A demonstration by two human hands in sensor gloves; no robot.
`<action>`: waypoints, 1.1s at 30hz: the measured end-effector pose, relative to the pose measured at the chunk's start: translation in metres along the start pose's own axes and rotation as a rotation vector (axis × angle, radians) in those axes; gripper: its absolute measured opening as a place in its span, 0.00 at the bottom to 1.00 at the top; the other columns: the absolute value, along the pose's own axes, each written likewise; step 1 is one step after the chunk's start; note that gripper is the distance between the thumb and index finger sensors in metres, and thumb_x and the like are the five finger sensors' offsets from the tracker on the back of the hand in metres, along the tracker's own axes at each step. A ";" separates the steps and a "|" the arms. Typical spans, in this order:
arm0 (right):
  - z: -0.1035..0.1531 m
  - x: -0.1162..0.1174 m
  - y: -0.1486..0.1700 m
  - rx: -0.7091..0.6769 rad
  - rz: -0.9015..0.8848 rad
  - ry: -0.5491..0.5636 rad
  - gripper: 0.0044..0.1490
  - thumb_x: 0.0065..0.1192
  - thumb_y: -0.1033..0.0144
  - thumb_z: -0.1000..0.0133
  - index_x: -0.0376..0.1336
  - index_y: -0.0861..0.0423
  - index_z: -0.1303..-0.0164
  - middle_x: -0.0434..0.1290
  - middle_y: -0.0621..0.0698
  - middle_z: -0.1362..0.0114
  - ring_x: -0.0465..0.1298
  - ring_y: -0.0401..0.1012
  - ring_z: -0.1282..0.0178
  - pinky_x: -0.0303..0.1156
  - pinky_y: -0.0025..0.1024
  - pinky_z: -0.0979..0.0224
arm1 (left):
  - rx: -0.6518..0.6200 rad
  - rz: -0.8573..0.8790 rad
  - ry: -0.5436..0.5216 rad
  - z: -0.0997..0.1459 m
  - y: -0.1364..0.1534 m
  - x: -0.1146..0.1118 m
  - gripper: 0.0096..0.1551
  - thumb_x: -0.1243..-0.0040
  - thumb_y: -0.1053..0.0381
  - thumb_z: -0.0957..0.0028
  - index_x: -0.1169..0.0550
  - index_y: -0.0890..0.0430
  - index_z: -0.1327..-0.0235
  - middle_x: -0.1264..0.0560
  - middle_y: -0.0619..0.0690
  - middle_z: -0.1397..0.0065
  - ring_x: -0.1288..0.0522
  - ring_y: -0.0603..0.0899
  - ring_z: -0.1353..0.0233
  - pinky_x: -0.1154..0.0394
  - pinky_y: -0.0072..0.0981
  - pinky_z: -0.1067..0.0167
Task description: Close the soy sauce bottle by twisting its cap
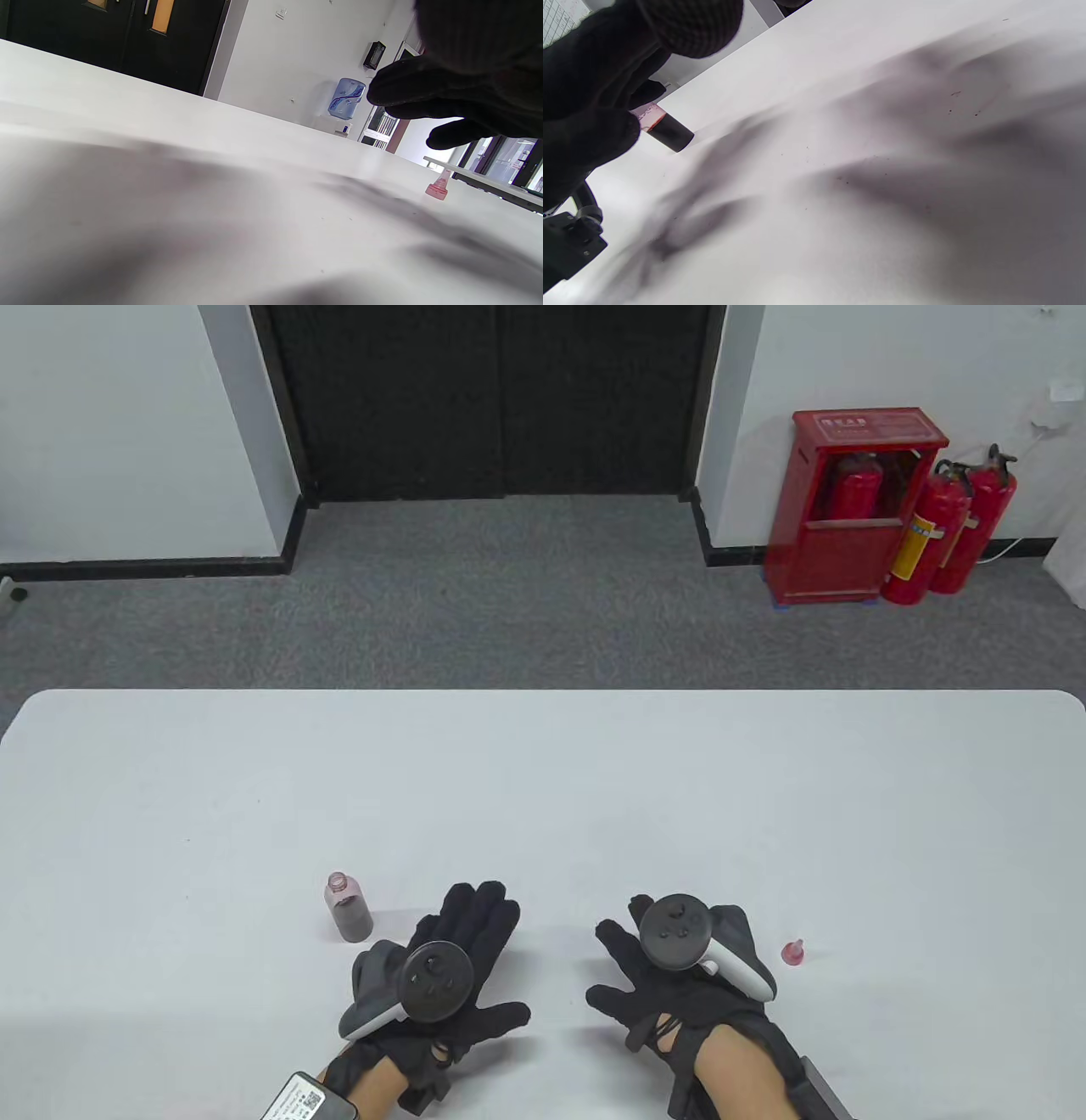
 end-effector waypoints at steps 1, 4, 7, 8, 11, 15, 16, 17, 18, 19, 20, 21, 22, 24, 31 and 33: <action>0.000 0.000 0.000 0.001 0.000 0.000 0.55 0.56 0.40 0.49 0.39 0.44 0.15 0.23 0.57 0.12 0.23 0.61 0.17 0.36 0.73 0.25 | 0.002 0.002 0.000 0.000 0.001 0.000 0.66 0.37 0.23 0.65 0.53 0.43 0.18 0.57 0.44 0.10 0.57 0.65 0.11 0.49 0.67 0.24; 0.000 0.000 0.000 0.001 -0.003 -0.002 0.55 0.56 0.40 0.49 0.39 0.44 0.15 0.24 0.57 0.12 0.24 0.61 0.17 0.36 0.73 0.25 | 0.005 0.006 -0.003 0.000 0.002 0.000 0.65 0.37 0.23 0.64 0.53 0.43 0.18 0.57 0.44 0.10 0.57 0.65 0.11 0.49 0.67 0.24; 0.000 0.000 0.001 0.000 -0.008 -0.007 0.54 0.56 0.40 0.49 0.39 0.44 0.15 0.24 0.57 0.12 0.24 0.61 0.17 0.36 0.73 0.25 | 0.003 0.010 -0.004 0.000 0.002 0.000 0.65 0.37 0.23 0.64 0.53 0.43 0.18 0.57 0.44 0.10 0.56 0.65 0.11 0.48 0.67 0.24; 0.000 0.000 0.001 0.001 -0.009 -0.008 0.55 0.56 0.40 0.49 0.39 0.44 0.15 0.24 0.57 0.12 0.24 0.61 0.17 0.36 0.73 0.25 | 0.003 0.010 -0.003 0.000 0.002 -0.001 0.65 0.37 0.23 0.64 0.53 0.43 0.18 0.57 0.44 0.10 0.56 0.65 0.11 0.48 0.67 0.24; 0.000 0.000 0.001 0.006 -0.008 -0.017 0.55 0.56 0.40 0.49 0.39 0.45 0.15 0.24 0.57 0.12 0.24 0.61 0.17 0.36 0.73 0.25 | 0.001 0.008 0.003 -0.001 0.002 -0.002 0.65 0.37 0.23 0.64 0.53 0.43 0.18 0.57 0.44 0.10 0.56 0.65 0.11 0.48 0.67 0.24; 0.001 0.001 0.001 0.005 -0.010 -0.021 0.54 0.56 0.40 0.49 0.39 0.44 0.15 0.24 0.58 0.12 0.24 0.61 0.17 0.37 0.73 0.25 | -0.002 0.012 0.010 -0.001 0.001 -0.003 0.65 0.37 0.23 0.64 0.53 0.43 0.18 0.57 0.44 0.10 0.55 0.65 0.11 0.48 0.68 0.24; 0.001 0.001 0.001 0.006 -0.013 -0.023 0.54 0.56 0.40 0.49 0.39 0.44 0.15 0.24 0.58 0.12 0.24 0.61 0.17 0.37 0.73 0.25 | -0.002 0.014 0.010 -0.002 0.001 -0.003 0.65 0.37 0.23 0.64 0.53 0.43 0.18 0.57 0.44 0.10 0.55 0.65 0.11 0.48 0.68 0.24; 0.000 0.001 0.001 0.007 -0.016 -0.025 0.54 0.56 0.40 0.49 0.39 0.44 0.15 0.24 0.58 0.12 0.24 0.61 0.17 0.37 0.73 0.25 | -0.003 0.015 0.010 -0.001 0.001 -0.003 0.65 0.37 0.23 0.64 0.53 0.43 0.18 0.56 0.44 0.10 0.55 0.65 0.11 0.48 0.68 0.24; 0.001 0.001 0.001 0.008 -0.019 -0.027 0.54 0.56 0.40 0.49 0.39 0.45 0.15 0.24 0.58 0.12 0.24 0.61 0.17 0.37 0.73 0.25 | -0.003 0.015 0.009 -0.002 0.001 -0.004 0.65 0.37 0.23 0.64 0.53 0.43 0.18 0.56 0.44 0.10 0.55 0.65 0.11 0.48 0.68 0.24; 0.001 0.002 0.001 0.009 -0.022 -0.029 0.54 0.55 0.40 0.49 0.39 0.45 0.15 0.24 0.58 0.12 0.24 0.61 0.17 0.37 0.73 0.25 | -0.002 0.016 0.007 -0.001 0.001 -0.003 0.65 0.37 0.23 0.64 0.53 0.43 0.18 0.56 0.44 0.10 0.55 0.65 0.11 0.48 0.68 0.24; 0.001 0.002 0.001 0.011 -0.025 -0.030 0.54 0.56 0.40 0.49 0.39 0.45 0.15 0.24 0.58 0.12 0.24 0.62 0.17 0.37 0.73 0.25 | -0.002 0.019 0.002 -0.001 0.001 -0.003 0.65 0.37 0.23 0.64 0.52 0.43 0.18 0.56 0.44 0.10 0.55 0.65 0.11 0.48 0.68 0.24; 0.001 0.002 0.001 0.011 -0.024 -0.031 0.54 0.56 0.40 0.49 0.39 0.45 0.15 0.24 0.58 0.12 0.24 0.62 0.17 0.37 0.73 0.25 | -0.002 0.023 0.000 -0.001 0.000 -0.002 0.64 0.37 0.23 0.63 0.52 0.43 0.18 0.56 0.44 0.10 0.55 0.65 0.11 0.48 0.68 0.24; 0.001 0.002 0.001 0.011 -0.021 -0.032 0.54 0.55 0.40 0.49 0.39 0.44 0.15 0.24 0.58 0.12 0.24 0.61 0.17 0.37 0.73 0.25 | -0.001 0.026 -0.001 -0.001 0.001 -0.002 0.64 0.37 0.23 0.63 0.53 0.43 0.18 0.56 0.44 0.10 0.55 0.65 0.11 0.48 0.68 0.24; 0.000 0.003 0.002 0.018 -0.018 -0.035 0.54 0.55 0.40 0.49 0.39 0.45 0.15 0.25 0.58 0.12 0.24 0.62 0.17 0.37 0.73 0.25 | 0.000 0.026 -0.008 -0.001 0.000 -0.001 0.64 0.37 0.23 0.63 0.52 0.43 0.18 0.56 0.44 0.10 0.54 0.65 0.11 0.48 0.68 0.24; -0.002 0.005 0.002 0.022 -0.014 -0.050 0.54 0.55 0.40 0.49 0.40 0.45 0.15 0.25 0.58 0.11 0.25 0.62 0.17 0.37 0.73 0.25 | -0.044 -0.028 -0.109 0.005 -0.006 0.016 0.63 0.37 0.24 0.63 0.52 0.42 0.18 0.55 0.42 0.09 0.54 0.65 0.10 0.49 0.68 0.24; -0.002 0.005 0.002 0.020 -0.013 -0.048 0.54 0.55 0.40 0.49 0.40 0.45 0.15 0.25 0.58 0.11 0.25 0.62 0.17 0.37 0.73 0.25 | -0.071 -0.035 -0.174 0.008 -0.010 0.026 0.62 0.37 0.24 0.63 0.51 0.41 0.19 0.54 0.42 0.09 0.54 0.65 0.10 0.50 0.68 0.24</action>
Point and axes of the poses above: the tracker on the back of each hand, its own y axis roughly to the little-finger side, its own z axis roughly from the fingertips to the wrist, x = y × z, the point moved 2 cm from there along -z, roughly from the wrist to the fingertips
